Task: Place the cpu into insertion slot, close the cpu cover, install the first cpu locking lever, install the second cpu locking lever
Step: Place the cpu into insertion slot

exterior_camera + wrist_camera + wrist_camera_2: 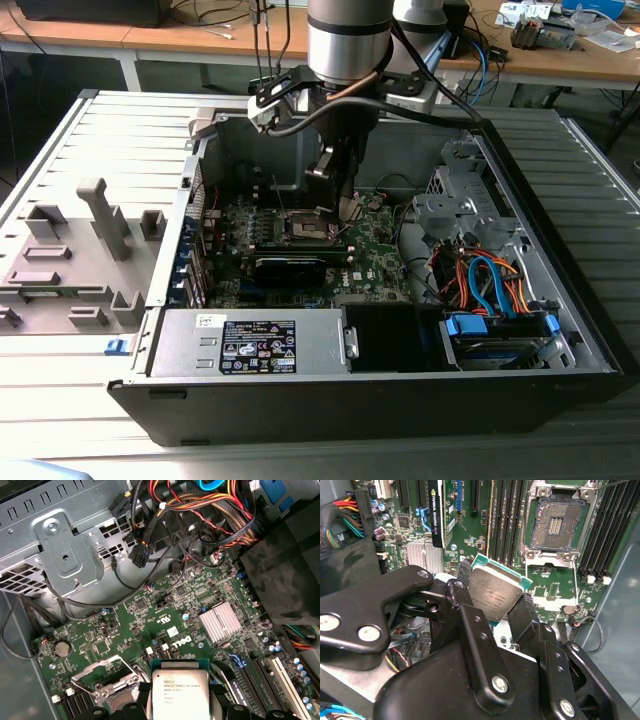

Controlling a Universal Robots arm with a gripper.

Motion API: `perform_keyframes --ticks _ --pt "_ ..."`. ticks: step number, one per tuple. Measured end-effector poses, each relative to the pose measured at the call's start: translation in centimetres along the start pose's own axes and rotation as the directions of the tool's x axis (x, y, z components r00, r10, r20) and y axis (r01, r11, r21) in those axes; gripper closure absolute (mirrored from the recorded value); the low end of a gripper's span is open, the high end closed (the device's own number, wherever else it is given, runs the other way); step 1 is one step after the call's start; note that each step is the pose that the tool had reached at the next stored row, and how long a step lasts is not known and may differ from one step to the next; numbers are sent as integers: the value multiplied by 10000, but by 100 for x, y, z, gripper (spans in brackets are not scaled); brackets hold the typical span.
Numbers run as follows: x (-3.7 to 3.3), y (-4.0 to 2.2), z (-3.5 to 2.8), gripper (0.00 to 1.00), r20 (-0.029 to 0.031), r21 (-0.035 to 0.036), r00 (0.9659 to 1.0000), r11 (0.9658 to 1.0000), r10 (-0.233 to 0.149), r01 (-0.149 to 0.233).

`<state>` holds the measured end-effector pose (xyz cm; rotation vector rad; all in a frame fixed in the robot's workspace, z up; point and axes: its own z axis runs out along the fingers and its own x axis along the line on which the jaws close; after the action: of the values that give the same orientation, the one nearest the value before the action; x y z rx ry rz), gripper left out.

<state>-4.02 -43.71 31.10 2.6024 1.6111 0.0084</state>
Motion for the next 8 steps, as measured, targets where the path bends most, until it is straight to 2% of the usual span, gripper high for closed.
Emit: perform_keyframes --ticks 8 --pt "0 0 4 45 5 2 10000 10000 63 -63"
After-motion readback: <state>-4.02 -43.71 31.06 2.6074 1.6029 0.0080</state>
